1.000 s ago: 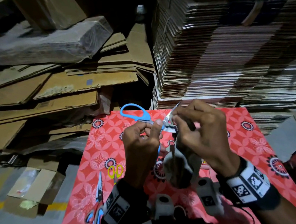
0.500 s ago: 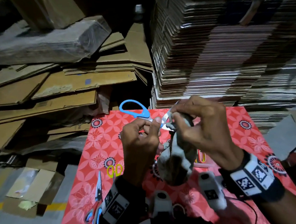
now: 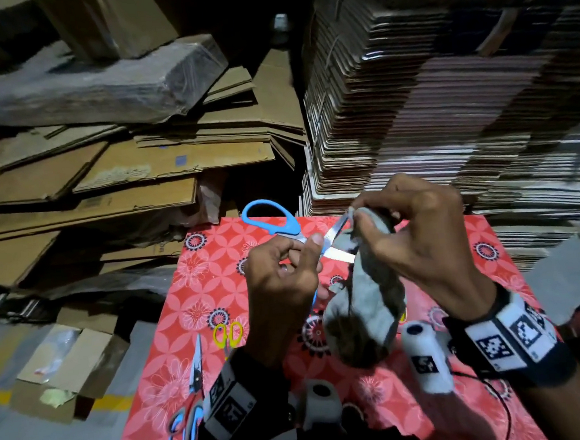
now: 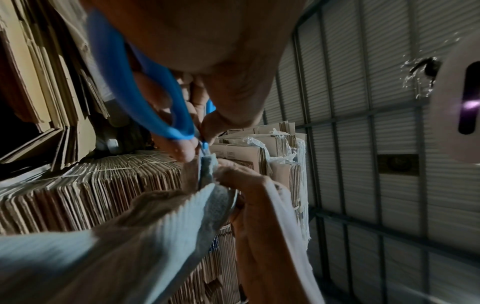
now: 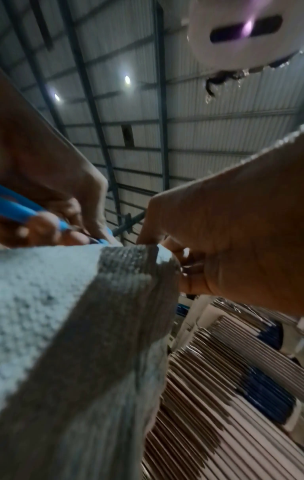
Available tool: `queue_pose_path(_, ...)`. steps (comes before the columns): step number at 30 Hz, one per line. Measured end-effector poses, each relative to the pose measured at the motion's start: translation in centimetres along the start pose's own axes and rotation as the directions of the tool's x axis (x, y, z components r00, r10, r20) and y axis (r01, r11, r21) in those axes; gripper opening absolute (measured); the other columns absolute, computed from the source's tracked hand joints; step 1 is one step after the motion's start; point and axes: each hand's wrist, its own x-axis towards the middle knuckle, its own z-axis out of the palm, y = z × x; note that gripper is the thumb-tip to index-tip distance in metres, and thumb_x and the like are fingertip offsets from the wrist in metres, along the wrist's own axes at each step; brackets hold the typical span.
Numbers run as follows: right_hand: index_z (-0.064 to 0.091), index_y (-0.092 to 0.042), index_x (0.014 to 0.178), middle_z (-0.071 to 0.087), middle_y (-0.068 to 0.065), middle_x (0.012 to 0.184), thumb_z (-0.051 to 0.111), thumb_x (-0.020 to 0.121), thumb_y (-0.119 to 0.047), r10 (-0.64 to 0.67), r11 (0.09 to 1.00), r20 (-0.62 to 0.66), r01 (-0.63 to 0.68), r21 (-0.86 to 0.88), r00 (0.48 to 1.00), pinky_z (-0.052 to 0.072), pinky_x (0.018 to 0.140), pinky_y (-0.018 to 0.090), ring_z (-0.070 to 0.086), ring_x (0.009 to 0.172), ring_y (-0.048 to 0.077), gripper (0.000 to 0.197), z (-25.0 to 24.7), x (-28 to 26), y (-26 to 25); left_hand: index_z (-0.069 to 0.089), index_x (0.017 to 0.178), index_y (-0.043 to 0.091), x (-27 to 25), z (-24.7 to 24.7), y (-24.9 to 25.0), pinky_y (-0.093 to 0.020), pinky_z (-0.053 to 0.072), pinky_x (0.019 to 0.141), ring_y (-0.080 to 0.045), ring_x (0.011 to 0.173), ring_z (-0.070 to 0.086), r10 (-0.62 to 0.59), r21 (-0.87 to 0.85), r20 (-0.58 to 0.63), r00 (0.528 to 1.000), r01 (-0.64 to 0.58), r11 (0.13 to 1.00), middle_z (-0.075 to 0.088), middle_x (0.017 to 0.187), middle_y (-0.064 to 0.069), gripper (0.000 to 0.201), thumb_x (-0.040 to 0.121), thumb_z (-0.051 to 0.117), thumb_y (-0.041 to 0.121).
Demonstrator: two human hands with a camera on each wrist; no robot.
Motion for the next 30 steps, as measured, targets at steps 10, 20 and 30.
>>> queue_pose_path(10,0.083,-0.018,0.083,0.061,-0.003,0.067,0.076,0.073,-0.014,0.012,0.994,0.115,-0.024,0.102,0.993,0.044,0.057,0.021,0.053,0.058,0.006,0.013,0.4,-1.1,-1.0,0.060,0.069,-0.014,-0.3,0.5,0.3,-0.010,0.038,0.044,-0.006,0.037,0.055,0.074,0.020,-0.049,0.996,-0.073,0.997,0.054,0.053,-0.015,0.035,0.096,0.071,0.005)
queue_pose_path(20,0.083,-0.020,0.083,0.063,-0.005,0.068,0.078,0.073,-0.014,0.057,0.988,0.117,-0.073,0.138,0.992,0.044,0.058,0.018,0.059,0.062,0.004,0.012,0.8,-1.6,-1.5,0.057,0.061,0.003,0.0,0.3,-0.1,-0.022,0.043,0.047,-0.010,0.036,0.058,0.093,0.057,-0.028,0.995,-0.091,0.994,0.054,0.043,-0.002,0.041,0.097,0.073,0.014)
queue_pose_path(30,0.083,-0.019,0.084,0.058,-0.002,0.066,0.076,0.076,-0.010,0.055,0.994,0.074,-0.061,0.092,0.996,0.044,0.056,0.025,0.056,0.060,0.008,0.015,0.8,-1.2,-0.8,0.057,0.065,-0.013,-0.3,0.1,-0.1,-0.013,0.039,0.041,-0.009,0.036,0.057,0.052,0.047,-0.052,0.997,-0.049,0.998,0.052,0.050,-0.019,0.040,0.096,0.072,0.006)
